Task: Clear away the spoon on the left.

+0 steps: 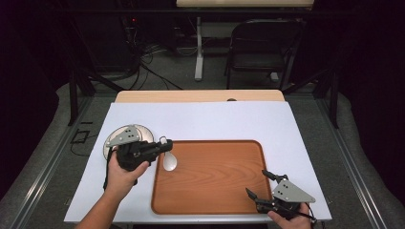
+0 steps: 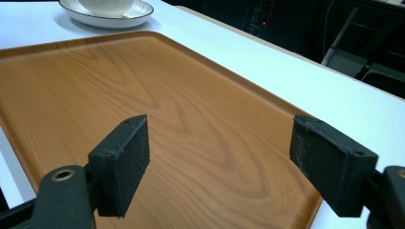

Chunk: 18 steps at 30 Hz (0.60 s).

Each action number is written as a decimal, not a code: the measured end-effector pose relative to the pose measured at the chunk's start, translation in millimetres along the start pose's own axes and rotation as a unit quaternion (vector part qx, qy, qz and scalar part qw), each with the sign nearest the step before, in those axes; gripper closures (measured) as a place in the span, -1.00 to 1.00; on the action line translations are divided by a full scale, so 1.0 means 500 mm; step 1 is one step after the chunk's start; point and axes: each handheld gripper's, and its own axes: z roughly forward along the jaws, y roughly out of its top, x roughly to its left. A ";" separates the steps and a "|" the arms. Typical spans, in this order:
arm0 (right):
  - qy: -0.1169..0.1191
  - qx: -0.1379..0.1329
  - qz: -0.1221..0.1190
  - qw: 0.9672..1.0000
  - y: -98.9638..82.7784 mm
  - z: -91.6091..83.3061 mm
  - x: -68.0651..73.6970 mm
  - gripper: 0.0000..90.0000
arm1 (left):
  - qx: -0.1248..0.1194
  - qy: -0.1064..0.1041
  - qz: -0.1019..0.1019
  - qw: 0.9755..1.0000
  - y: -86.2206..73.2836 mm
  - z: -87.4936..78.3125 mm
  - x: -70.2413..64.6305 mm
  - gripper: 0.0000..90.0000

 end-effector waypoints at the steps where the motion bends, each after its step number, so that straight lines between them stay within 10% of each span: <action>1: 0.000 0.000 0.000 1.000 0.000 0.000 0.000 -0.53 | 0.005 -0.009 -0.001 1.000 -0.001 0.003 -0.002 0.89; 8: 0.000 0.000 0.000 1.000 0.000 0.000 0.000 -0.53 | 0.050 -0.063 -0.044 0.996 -0.001 0.027 0.000 0.89; 15: 0.000 0.001 0.000 1.000 0.000 0.001 0.000 -0.53 | 0.087 -0.054 -0.092 0.990 -0.001 0.041 0.007 0.89; 18: -0.001 0.001 0.000 1.000 0.000 0.001 0.000 -0.53 | 0.120 -0.040 -0.129 0.984 -0.003 0.050 0.016 0.89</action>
